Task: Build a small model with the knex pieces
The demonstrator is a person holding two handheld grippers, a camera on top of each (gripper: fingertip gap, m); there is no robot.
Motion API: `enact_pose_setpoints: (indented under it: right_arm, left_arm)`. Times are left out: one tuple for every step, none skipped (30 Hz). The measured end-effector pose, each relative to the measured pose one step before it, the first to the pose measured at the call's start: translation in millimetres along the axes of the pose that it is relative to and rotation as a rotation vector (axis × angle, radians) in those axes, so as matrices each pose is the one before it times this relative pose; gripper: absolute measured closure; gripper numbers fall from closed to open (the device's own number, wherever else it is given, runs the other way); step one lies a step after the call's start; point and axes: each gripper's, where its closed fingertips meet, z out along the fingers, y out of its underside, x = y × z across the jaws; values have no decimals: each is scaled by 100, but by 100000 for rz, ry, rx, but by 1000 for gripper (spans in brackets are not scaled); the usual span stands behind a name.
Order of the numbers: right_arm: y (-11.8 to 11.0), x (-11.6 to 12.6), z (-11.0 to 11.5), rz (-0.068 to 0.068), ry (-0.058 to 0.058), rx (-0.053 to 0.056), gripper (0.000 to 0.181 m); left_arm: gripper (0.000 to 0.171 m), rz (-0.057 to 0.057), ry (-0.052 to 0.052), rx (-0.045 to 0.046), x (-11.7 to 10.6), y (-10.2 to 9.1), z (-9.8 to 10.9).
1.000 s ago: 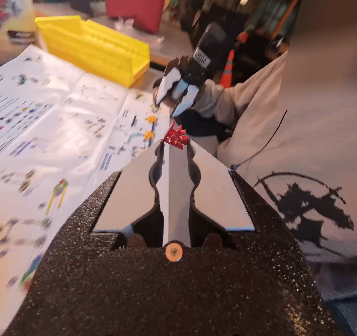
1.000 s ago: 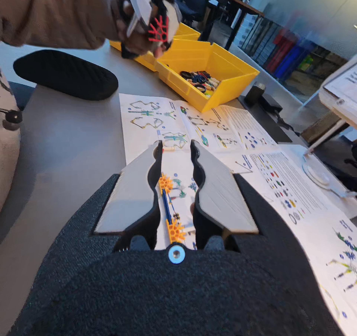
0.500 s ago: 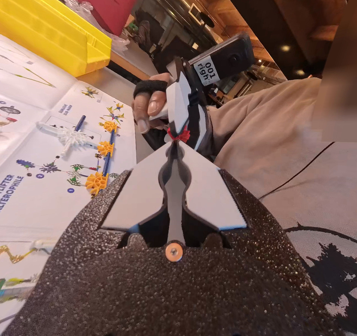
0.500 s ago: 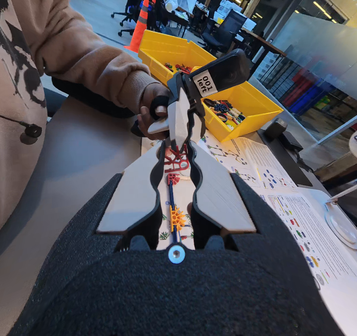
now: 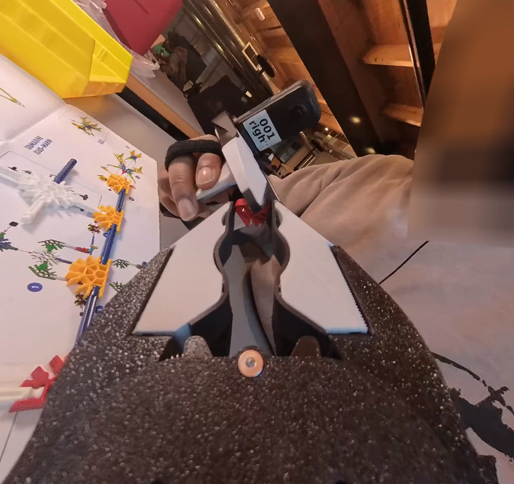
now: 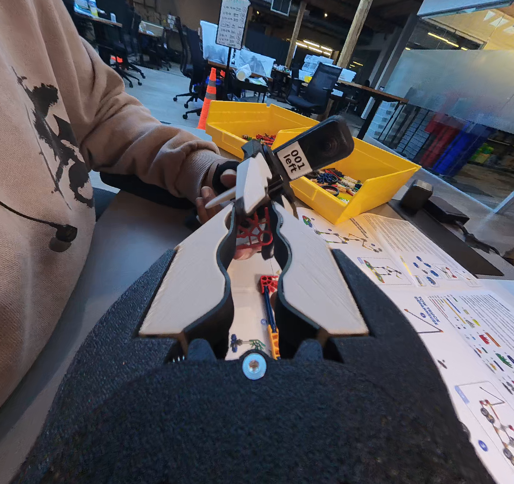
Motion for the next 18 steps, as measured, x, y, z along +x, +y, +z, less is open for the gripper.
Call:
enact_pose_setpoints:
  right_arm:
    - [132,49,-39,-467,463,-286,159]
    - [272,74,-4,-537,381,-1291,159]
    - [332,86,6,-823,382,-1621,160]
    - [342,173,-6,-856,913,-1762,160]
    - [435,211,-15,-625,840,-2178,160]
    - [416,218,-41,-368,886,-1976,160]
    - [344,363,-88,-171,1757,-1443,161]
    - [291,448,-118,-338,2304,-1161,162]
    - [297,482,-138,-1039,2587,-1393,163]
    - [374,516,-110,-1964,3077,-1983,164]
    - [275,318,-71,-2565,2303,-1452,163]
    - [158,173,4,-2397,1871,-1143,161]
    - [78,110,79,-2443,2015,-1061,160]
    - [100,245,181,-2809,3318,-1530,158]
    - [214,340,247,-3475,4099,-2361,158]
    - [263,437,251,-3705,4565,-2638,160]
    - [201,458,177,-3132,4200,-1977,166]
    - [94,380,67,-2044,2892,-854,174]
  left_arm:
    - [149,1272,-1697,-658,-153,55,-9]
    - [149,897,-1880,-762,-232,75,-87]
    - [149,799,-1962,-692,-284,82,-129]
    - [149,462,-2336,-427,-356,59,-135]
    - [149,165,-2667,-423,-412,59,-156]
    - [149,-21,-2509,-269,-409,23,-161]
    - [149,-199,-2454,415,-419,-89,-199]
    - [149,-435,-2424,1194,-445,-199,-210]
    - [149,-1202,-1920,2024,-386,-321,-223]
    - [149,-2247,-1427,3107,-326,-488,-217]
    - [149,-2642,-2050,3387,-423,-522,-215]
    - [149,-2268,-2895,3017,-552,-434,-178]
    - [149,-2019,-2385,2587,-461,-336,-134]
    - [149,-2262,-761,2511,-176,-297,-69]
    - [149,-2175,410,2470,49,-292,-14]
    - [149,-1568,-221,1928,-26,-208,9]
    - [149,-858,-1157,734,-169,-45,29]
    - [149,-657,-266,-237,-46,82,17]
